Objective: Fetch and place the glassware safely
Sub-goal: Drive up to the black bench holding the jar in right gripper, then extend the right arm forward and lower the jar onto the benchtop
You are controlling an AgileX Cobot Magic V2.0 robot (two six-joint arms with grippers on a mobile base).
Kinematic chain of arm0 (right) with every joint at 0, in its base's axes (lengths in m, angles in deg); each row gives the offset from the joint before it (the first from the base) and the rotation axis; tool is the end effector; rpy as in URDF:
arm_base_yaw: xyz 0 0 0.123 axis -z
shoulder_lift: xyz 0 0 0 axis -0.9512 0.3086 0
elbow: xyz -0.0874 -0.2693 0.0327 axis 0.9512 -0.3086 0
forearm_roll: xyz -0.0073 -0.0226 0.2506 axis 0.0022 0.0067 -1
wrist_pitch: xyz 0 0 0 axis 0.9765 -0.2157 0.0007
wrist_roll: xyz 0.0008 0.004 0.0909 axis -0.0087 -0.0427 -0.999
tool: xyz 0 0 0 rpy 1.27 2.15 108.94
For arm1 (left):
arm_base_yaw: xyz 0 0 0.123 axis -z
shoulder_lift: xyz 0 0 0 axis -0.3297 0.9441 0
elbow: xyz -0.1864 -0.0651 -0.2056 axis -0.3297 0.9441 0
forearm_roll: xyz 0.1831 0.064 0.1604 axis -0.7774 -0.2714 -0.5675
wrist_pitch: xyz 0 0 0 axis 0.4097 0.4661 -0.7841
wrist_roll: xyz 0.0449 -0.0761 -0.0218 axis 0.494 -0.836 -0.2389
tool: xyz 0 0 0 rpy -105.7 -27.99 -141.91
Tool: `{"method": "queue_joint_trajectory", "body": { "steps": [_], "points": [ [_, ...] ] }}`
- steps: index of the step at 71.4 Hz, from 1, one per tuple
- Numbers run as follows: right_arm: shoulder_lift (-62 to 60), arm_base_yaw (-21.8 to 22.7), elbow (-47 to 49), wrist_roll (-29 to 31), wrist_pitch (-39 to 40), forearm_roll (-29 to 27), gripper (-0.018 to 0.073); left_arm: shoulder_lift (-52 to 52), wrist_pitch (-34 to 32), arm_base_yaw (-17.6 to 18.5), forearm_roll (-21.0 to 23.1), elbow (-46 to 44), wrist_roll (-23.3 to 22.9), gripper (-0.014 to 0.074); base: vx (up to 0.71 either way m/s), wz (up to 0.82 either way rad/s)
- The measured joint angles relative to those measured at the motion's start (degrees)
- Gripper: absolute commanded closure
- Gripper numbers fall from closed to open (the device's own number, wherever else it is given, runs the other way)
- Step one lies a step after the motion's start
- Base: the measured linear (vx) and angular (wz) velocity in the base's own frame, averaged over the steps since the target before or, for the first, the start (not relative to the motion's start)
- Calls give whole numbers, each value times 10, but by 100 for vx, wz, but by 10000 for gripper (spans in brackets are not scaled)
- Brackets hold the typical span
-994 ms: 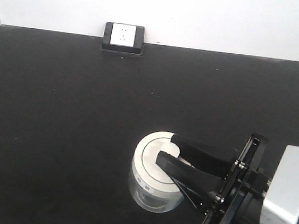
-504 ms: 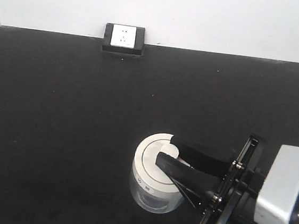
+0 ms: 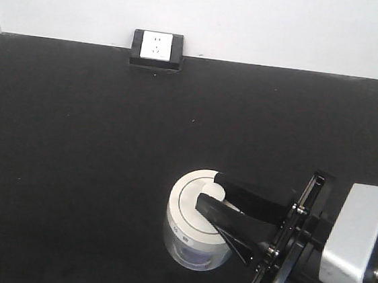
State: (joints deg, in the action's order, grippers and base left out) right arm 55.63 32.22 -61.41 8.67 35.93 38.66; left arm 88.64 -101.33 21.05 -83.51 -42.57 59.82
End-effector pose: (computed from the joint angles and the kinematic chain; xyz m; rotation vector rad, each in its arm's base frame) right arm 0.1271 0.1411 0.2852 -0.8343 1.3425 0.6974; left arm 0.1306 -0.0079 0.2883 0.1362 1.5503 0.0217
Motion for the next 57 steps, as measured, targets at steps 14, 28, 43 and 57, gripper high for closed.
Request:
{"method": "queue_joint_trajectory", "body": {
  "steps": [14,28,43,57],
  "points": [
    [0,0,0,0,0,0,563,0,0,0,0,0,0,603,0,0],
    [0,0,0,0,0,0,563,0,0,0,0,0,0,603,0,0],
    [0,0,0,0,-4,-31,561,0,0,0,0,0,0,603,0,0],
    [14,0,0,55,-24,-141,560,0,0,0,0,0,0,603,0,0]
  ]
}}
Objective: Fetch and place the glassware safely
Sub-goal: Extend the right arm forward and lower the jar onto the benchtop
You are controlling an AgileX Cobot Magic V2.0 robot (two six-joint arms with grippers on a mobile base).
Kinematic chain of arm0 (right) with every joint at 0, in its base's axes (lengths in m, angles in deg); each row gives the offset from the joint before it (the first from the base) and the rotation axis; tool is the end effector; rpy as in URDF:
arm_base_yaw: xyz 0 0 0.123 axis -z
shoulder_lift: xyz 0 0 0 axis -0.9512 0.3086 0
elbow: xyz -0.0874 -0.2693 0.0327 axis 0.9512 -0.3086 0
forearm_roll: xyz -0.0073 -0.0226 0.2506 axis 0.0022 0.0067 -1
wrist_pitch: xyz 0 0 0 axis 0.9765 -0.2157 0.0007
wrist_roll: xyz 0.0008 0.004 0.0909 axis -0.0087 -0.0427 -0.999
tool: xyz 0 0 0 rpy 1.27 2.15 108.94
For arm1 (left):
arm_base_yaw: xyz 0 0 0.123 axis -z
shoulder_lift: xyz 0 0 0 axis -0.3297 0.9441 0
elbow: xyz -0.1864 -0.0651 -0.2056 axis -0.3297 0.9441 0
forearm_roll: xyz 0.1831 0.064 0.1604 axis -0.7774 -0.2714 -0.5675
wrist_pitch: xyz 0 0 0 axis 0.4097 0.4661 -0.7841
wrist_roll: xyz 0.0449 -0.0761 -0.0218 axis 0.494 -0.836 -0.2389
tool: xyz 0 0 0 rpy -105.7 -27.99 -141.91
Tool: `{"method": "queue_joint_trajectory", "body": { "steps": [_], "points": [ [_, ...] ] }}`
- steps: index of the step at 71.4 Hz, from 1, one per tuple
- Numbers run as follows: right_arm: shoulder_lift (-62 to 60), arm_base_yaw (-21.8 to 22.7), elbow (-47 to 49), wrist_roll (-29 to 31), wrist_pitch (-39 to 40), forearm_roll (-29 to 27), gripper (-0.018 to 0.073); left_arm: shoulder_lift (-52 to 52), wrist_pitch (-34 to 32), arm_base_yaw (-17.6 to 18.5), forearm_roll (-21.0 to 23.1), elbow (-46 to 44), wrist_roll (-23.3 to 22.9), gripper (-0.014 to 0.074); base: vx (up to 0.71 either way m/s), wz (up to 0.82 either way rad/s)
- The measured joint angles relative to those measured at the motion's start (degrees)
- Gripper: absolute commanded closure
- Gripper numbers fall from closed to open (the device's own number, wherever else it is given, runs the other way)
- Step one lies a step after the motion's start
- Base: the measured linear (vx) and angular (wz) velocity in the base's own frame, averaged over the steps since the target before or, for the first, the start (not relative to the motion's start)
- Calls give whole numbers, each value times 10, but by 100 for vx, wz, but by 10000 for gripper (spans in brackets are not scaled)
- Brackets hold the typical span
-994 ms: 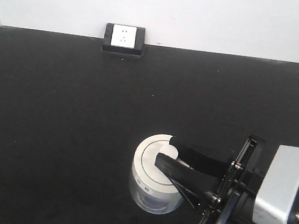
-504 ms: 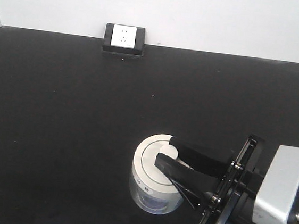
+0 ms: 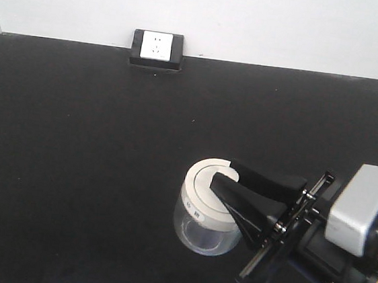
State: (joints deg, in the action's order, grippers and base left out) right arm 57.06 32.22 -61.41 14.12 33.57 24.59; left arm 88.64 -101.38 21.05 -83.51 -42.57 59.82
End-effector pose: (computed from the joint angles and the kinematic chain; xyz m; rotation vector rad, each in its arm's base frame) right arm 0.1400 0.1364 0.2816 -0.6586 1.4483 0.6851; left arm 0.1306 -0.0079 0.2884 0.1363 1.5494 0.0216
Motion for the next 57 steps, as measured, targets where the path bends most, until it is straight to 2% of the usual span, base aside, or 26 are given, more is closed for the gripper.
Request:
{"method": "queue_joint_trajectory", "body": {
  "steps": [19,33,49,57],
  "points": [
    [99,0,36,103,-11,-106,560,0,0,0,0,0,0,603,0,0],
    [185,8,106,126,-5,-129,560,0,0,0,0,0,0,603,0,0],
    [276,79,190,120,0,-129,560,0,0,0,0,0,0,603,0,0],
    [310,127,219,99,0,-89,560,0,0,0,0,0,0,603,0,0]
  ]
}}
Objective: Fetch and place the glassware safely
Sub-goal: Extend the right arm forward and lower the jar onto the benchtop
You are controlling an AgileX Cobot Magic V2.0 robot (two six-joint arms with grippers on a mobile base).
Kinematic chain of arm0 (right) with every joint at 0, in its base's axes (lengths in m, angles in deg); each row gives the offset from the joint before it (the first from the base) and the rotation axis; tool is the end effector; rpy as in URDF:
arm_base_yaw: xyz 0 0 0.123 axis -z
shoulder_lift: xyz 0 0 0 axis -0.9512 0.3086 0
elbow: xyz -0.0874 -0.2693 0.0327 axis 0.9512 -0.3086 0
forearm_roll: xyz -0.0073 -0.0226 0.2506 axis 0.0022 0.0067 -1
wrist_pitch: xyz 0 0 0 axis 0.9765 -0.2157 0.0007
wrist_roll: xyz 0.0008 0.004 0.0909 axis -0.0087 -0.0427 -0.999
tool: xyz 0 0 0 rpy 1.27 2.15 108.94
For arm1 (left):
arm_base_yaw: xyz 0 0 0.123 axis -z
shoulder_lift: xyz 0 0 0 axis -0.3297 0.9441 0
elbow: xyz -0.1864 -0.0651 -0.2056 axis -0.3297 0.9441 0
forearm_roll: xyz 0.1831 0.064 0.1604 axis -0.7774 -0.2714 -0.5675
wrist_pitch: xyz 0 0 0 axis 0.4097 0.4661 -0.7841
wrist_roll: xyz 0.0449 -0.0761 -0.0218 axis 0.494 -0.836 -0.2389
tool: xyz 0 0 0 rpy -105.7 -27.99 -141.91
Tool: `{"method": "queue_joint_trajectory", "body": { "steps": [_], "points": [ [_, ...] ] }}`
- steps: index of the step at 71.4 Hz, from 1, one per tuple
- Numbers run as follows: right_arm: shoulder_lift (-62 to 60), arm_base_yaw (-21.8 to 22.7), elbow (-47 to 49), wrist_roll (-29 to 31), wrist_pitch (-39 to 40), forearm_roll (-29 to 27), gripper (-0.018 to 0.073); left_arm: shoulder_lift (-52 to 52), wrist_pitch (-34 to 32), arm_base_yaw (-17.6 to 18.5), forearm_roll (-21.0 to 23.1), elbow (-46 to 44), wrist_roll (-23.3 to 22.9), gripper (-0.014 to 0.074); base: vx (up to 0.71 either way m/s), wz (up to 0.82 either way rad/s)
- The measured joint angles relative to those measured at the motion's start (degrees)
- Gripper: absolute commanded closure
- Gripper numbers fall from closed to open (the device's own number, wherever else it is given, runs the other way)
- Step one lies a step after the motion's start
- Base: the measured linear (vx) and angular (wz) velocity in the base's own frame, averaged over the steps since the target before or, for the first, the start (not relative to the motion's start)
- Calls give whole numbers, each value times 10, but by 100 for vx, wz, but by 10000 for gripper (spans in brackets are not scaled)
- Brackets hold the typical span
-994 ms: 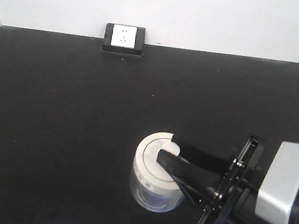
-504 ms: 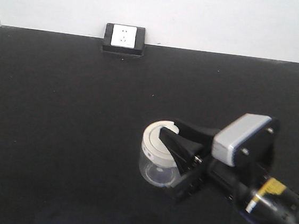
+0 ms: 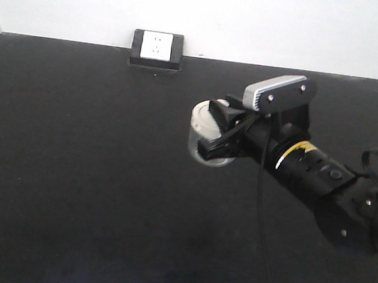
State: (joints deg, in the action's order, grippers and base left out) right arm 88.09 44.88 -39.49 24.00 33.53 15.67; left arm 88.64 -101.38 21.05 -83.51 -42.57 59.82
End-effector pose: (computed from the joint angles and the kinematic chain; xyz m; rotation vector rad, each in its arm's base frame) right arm 0.2866 0.1561 0.2620 -0.4865 1.6376 0.4119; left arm 0.1306 -0.0079 0.2884 0.1363 1.5494 0.0216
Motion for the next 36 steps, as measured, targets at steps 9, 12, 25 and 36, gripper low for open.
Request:
{"method": "queue_joint_trajectory", "body": {
  "steps": [9,12,25,36],
  "points": [
    [31,52,28,-59,1,108,560,0,0,0,0,0,0,603,0,0],
    [42,69,38,-92,3,144,560,0,0,0,0,0,0,603,0,0],
    [93,135,75,-243,89,327,560,0,0,0,0,0,0,603,0,0],
    [136,168,97,-297,167,410,560,0,0,0,0,0,0,603,0,0]
  ]
}}
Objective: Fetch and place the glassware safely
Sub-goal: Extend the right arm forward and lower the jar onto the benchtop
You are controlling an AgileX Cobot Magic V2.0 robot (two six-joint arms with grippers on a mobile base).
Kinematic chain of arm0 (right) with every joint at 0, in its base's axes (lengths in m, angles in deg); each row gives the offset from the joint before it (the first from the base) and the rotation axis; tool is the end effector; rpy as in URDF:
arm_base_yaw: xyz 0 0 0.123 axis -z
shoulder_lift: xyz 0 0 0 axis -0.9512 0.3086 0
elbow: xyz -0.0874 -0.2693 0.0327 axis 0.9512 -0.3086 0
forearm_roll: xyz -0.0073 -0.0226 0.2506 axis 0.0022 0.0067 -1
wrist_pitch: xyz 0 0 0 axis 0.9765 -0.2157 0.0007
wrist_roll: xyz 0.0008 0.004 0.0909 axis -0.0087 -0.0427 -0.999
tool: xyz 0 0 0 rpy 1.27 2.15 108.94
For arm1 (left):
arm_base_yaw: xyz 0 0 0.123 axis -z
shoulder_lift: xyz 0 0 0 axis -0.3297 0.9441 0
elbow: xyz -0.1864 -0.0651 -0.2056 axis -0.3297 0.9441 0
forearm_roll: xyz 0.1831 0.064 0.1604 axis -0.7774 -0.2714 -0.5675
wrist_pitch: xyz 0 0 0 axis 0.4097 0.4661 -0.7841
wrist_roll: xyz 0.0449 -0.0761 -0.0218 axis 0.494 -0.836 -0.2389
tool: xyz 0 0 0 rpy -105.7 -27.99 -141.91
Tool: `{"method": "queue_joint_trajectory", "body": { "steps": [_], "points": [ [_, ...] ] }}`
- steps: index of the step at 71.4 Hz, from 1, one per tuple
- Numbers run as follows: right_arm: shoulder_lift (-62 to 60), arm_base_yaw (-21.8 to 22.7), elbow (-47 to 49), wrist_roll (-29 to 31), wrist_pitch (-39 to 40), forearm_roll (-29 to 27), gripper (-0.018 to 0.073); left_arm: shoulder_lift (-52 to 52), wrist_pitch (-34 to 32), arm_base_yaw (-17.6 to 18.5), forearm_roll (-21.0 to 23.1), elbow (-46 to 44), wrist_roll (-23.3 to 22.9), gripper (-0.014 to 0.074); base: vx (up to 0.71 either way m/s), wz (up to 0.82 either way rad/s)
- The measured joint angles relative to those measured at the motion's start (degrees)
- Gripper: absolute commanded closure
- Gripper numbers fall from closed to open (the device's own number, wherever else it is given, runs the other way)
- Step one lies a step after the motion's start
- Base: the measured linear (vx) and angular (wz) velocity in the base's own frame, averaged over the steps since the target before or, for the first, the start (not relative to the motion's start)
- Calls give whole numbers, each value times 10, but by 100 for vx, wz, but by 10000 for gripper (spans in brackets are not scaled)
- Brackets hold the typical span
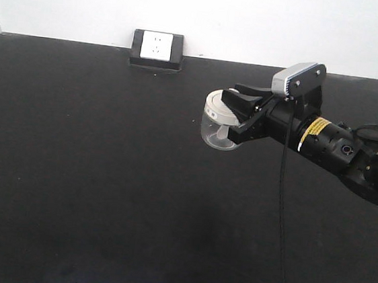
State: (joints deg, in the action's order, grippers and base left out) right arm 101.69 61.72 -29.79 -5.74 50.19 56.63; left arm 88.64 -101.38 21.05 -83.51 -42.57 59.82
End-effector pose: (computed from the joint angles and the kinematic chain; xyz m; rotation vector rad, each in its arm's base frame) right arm 0.3518 0.1168 0.2364 -0.6443 1.5790 0.6086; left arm 0.1306 -0.0079 0.2884 0.1363 1.5494 0.0216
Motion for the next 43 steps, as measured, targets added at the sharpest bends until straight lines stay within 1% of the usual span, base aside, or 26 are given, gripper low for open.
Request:
{"method": "queue_joint_trajectory", "body": {
  "steps": [6,15,43],
  "points": [
    [21,4,2,2,9,16,560,0,0,0,0,0,0,603,0,0],
    [48,5,3,25,10,26,560,0,0,0,0,0,0,603,0,0],
    [120,5,4,57,15,27,560,0,0,0,0,0,0,603,0,0]
  ]
}}
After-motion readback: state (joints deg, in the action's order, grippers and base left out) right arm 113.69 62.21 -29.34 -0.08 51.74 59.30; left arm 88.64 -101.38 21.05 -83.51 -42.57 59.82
